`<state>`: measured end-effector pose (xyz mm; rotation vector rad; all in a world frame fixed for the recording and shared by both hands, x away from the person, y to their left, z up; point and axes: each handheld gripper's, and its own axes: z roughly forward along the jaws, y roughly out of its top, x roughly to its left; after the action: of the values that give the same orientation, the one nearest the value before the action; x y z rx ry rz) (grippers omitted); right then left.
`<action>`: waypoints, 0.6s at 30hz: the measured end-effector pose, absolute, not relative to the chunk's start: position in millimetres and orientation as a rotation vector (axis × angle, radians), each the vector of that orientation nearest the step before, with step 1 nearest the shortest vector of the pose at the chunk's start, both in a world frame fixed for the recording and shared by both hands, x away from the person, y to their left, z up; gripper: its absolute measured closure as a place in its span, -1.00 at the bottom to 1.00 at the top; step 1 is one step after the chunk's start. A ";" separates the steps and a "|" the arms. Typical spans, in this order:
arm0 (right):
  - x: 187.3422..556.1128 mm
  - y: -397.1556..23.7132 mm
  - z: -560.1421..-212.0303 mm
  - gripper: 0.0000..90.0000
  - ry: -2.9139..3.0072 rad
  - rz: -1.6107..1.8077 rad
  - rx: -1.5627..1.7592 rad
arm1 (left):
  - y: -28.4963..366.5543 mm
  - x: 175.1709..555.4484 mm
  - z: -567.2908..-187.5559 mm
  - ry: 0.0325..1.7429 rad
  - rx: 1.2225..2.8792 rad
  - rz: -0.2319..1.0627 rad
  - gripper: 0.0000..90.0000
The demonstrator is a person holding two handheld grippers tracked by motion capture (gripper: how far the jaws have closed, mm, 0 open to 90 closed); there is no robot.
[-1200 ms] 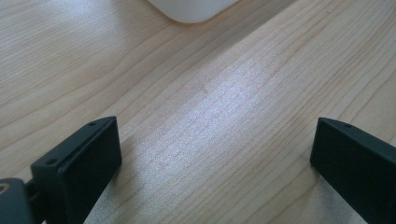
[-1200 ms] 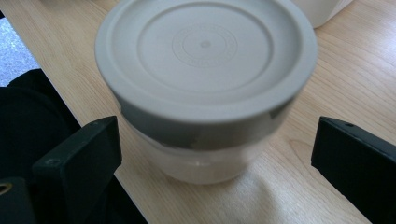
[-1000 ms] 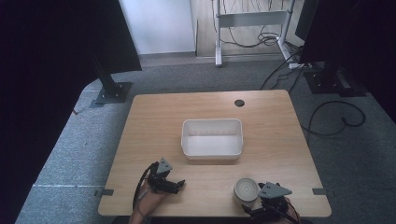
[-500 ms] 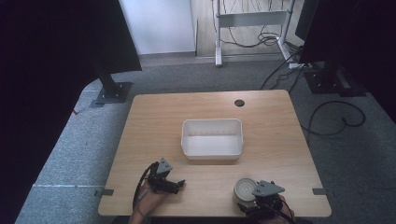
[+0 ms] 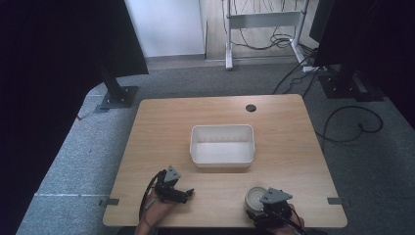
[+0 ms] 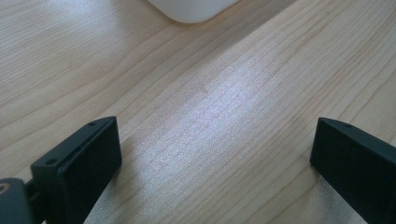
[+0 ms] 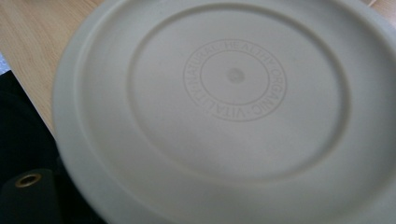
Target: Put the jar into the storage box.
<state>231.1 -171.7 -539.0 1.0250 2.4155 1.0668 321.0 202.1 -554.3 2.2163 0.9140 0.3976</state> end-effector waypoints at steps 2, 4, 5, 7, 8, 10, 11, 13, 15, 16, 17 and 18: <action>230.6 -170.8 -538.1 -0.79 2.414 1.053 1.038 | 202.1 321.0 -554.3 0.914 2.216 0.397 -0.96; 230.4 -170.6 -537.8 -0.79 2.413 1.050 1.043 | 202.1 321.0 -554.3 0.914 2.216 0.398 -0.96; 229.9 -170.0 -537.3 -0.79 2.401 1.038 1.045 | 202.1 321.0 -554.3 0.914 2.216 0.397 -0.96; 229.9 -170.1 -535.7 -0.79 2.389 1.046 1.046 | 202.1 321.0 -554.3 0.914 2.216 0.397 -0.96; 230.1 -170.3 -534.3 -0.79 2.384 1.053 1.045 | 202.1 321.0 -554.3 0.914 2.216 0.397 -0.96; 231.4 -170.0 -531.3 -0.79 2.380 1.053 1.040 | 202.1 321.0 -554.3 0.914 2.216 0.397 -0.96; 232.0 -169.4 -530.3 -0.79 2.378 1.051 1.041 | 202.1 321.0 -554.3 0.914 2.216 0.397 -0.96; 232.9 -168.8 -529.5 -0.79 2.377 1.048 1.039 | 202.1 321.0 -554.3 0.914 2.216 0.398 -0.96; 234.6 -167.6 -528.2 -0.79 2.378 1.044 1.037 | 202.1 321.0 -554.3 0.914 2.216 0.398 -0.96; 235.5 -167.2 -527.6 -0.79 2.378 1.044 1.033 | 202.1 321.0 -554.3 0.914 2.216 0.397 -0.96; 236.2 -166.6 -527.0 -0.79 2.378 1.043 1.037 | 202.1 321.0 -554.3 0.914 2.216 0.397 -0.96; 237.2 -166.2 -526.5 -0.79 2.378 1.043 1.037 | 202.1 321.0 -554.3 0.914 2.216 0.397 -0.96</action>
<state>237.2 -166.2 -526.5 1.0366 2.3781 1.0431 321.0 202.1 -554.3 2.2163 0.9140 0.3974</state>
